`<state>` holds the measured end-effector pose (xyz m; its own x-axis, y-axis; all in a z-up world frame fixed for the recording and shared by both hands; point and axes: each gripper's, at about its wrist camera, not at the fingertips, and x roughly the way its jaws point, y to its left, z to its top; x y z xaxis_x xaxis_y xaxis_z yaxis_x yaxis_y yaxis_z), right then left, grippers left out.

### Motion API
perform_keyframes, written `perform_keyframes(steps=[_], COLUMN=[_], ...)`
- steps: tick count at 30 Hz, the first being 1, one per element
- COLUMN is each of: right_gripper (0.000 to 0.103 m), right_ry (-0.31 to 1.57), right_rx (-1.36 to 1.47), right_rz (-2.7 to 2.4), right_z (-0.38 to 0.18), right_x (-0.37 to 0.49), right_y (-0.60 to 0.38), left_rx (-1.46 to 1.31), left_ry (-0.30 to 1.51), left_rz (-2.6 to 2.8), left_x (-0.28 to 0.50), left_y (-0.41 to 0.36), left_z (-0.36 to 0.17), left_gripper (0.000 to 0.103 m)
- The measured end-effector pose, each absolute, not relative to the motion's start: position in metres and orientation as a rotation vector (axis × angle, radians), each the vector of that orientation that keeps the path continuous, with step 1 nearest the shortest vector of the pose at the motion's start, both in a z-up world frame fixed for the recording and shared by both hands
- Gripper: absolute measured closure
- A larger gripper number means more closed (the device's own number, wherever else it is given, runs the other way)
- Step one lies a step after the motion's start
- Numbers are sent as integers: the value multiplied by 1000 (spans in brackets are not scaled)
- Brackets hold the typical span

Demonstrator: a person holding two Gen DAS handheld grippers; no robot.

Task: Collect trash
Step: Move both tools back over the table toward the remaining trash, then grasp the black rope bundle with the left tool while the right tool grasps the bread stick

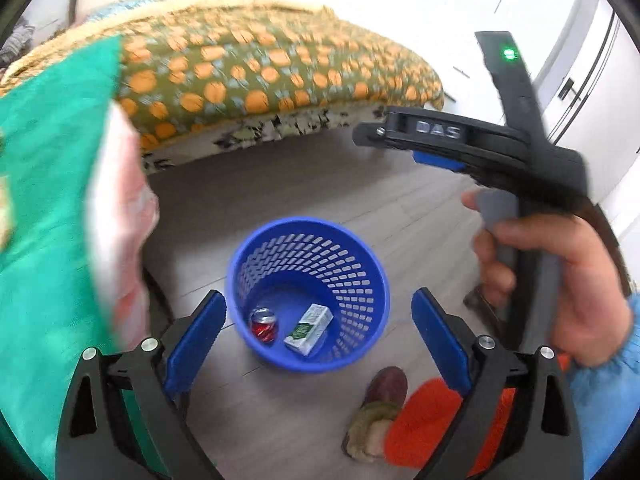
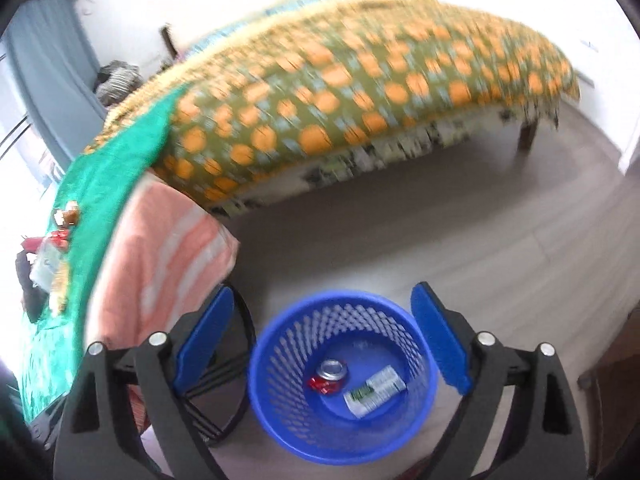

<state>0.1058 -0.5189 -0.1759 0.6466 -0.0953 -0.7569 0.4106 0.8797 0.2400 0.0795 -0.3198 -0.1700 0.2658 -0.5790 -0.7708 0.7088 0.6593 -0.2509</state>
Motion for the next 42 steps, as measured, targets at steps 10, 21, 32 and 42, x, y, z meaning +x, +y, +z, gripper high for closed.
perform_keyframes(steps=[10, 21, 32, 42], right_gripper=[13, 13, 13, 13], right_ry=[758, 772, 767, 758], right_rx=[196, -60, -18, 83], right_rz=[-49, 205, 160, 90], right_z=[-152, -166, -160, -152], right_x=[127, 126, 121, 121], right_y=[-356, -203, -218, -254], left_rx=[170, 18, 121, 174], left_ry=[924, 885, 868, 933], left_rz=[-575, -314, -220, -286], left_x=[75, 129, 234, 229], left_y=[-160, -37, -18, -23], left_z=[-160, -142, -146, -146], left_gripper=[7, 7, 10, 70])
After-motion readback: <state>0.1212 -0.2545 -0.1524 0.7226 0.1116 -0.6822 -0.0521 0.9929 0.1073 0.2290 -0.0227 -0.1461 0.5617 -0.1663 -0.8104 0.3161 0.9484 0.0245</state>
